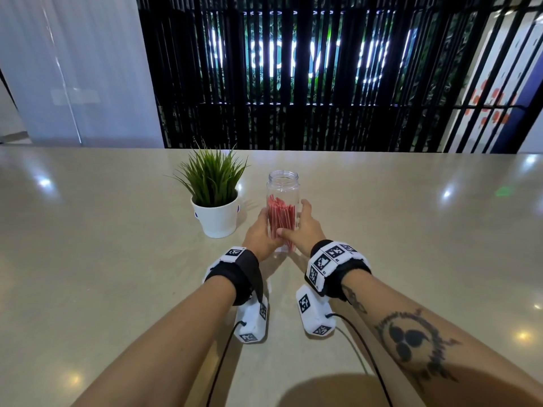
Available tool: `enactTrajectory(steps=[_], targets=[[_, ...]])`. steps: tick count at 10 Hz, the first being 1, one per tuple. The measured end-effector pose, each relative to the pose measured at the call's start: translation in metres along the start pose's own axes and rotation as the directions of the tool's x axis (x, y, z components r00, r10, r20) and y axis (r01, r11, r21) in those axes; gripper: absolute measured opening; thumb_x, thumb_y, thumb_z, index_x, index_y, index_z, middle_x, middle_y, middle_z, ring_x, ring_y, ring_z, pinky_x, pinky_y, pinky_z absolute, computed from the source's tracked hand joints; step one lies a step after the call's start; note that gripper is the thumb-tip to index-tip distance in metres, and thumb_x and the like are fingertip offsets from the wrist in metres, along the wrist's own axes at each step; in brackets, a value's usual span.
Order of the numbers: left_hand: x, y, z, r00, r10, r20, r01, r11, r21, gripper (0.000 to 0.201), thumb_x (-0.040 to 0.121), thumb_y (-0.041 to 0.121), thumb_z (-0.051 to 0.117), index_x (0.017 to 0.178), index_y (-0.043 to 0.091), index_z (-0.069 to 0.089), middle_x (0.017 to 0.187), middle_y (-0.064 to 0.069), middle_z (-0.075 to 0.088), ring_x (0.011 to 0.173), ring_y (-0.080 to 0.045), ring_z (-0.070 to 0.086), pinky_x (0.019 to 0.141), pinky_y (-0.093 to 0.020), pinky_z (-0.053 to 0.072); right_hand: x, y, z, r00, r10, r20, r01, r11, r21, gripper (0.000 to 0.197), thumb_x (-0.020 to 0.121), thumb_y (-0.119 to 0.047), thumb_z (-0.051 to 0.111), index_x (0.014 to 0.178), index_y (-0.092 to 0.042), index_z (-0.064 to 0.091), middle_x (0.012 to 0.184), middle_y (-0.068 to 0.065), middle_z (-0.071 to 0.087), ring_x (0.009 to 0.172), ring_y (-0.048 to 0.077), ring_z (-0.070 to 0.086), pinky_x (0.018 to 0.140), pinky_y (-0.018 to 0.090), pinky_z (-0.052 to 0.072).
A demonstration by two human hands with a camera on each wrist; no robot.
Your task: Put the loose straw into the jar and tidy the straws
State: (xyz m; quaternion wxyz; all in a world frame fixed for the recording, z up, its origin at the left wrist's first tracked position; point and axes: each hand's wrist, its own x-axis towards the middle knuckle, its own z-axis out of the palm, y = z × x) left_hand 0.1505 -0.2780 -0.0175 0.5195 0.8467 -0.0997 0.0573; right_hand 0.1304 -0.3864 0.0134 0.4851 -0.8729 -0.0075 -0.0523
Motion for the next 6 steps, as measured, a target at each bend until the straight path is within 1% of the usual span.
enactTrajectory(steps=[1,2,3,4,5,6], targets=[[-0.006,0.003,0.004,0.996,0.006,-0.086,-0.003,0.999,0.035,0.055,0.082,0.008,0.061,0.131,0.006,0.038,0.133,-0.016,0.051,0.12,-0.028,0.049,0.097,-0.031,0.036,-0.002,0.001,-0.002,1.0,-0.018,-0.019,0.017,0.999,-0.042,0.067,0.085,-0.012,0.061,0.14,-0.008,0.024,0.132,0.021,0.053,0.12,0.036,0.053,0.1,0.041,0.043],[-0.009,0.004,0.006,0.966,-0.038,-0.254,0.075,0.988,0.138,0.055,0.08,0.004,0.056,0.132,0.006,0.036,0.133,-0.017,0.048,0.121,-0.03,0.047,0.101,-0.041,0.04,-0.004,0.003,-0.003,0.992,-0.023,-0.126,0.012,0.996,-0.083,0.051,0.085,-0.021,0.059,0.13,-0.008,0.04,0.124,0.017,0.059,0.114,0.034,0.057,0.097,0.045,0.047],[-0.012,0.008,0.009,0.945,-0.056,-0.321,0.118,0.977,0.177,0.055,0.081,0.004,0.053,0.133,0.004,0.034,0.133,-0.017,0.046,0.122,-0.031,0.044,0.1,-0.046,0.04,-0.008,0.004,-0.003,0.987,0.003,-0.16,-0.016,0.997,-0.079,0.059,0.083,-0.025,0.062,0.133,-0.008,0.036,0.123,0.016,0.058,0.113,0.033,0.057,0.095,0.045,0.048],[-0.02,0.015,0.015,0.959,-0.067,-0.274,0.11,0.983,0.146,0.054,0.083,0.006,0.051,0.133,0.002,0.033,0.135,-0.018,0.044,0.124,-0.032,0.043,0.102,-0.049,0.038,-0.013,0.005,-0.003,0.992,0.038,-0.121,-0.043,0.998,-0.039,0.063,0.083,-0.021,0.063,0.136,-0.006,0.033,0.127,0.018,0.056,0.116,0.034,0.056,0.098,0.045,0.047],[-0.021,0.015,0.018,0.972,-0.058,-0.228,0.098,0.982,0.165,0.055,0.083,0.006,0.049,0.135,0.003,0.032,0.138,-0.018,0.043,0.127,-0.032,0.041,0.103,-0.049,0.037,-0.014,0.007,-0.002,0.994,0.041,-0.097,-0.045,0.998,-0.039,0.061,0.085,-0.018,0.061,0.137,-0.005,0.032,0.13,0.02,0.054,0.117,0.034,0.054,0.098,0.043,0.045],[-0.024,0.021,0.013,0.961,-0.065,-0.269,0.118,0.975,0.188,0.057,0.083,0.005,0.049,0.137,0.003,0.029,0.141,-0.019,0.04,0.128,-0.033,0.04,0.103,-0.049,0.037,-0.018,0.004,-0.009,0.995,0.034,-0.096,-0.038,0.998,-0.042,0.061,0.085,-0.018,0.06,0.137,-0.006,0.031,0.132,0.022,0.052,0.119,0.036,0.052,0.096,0.04,0.044]])
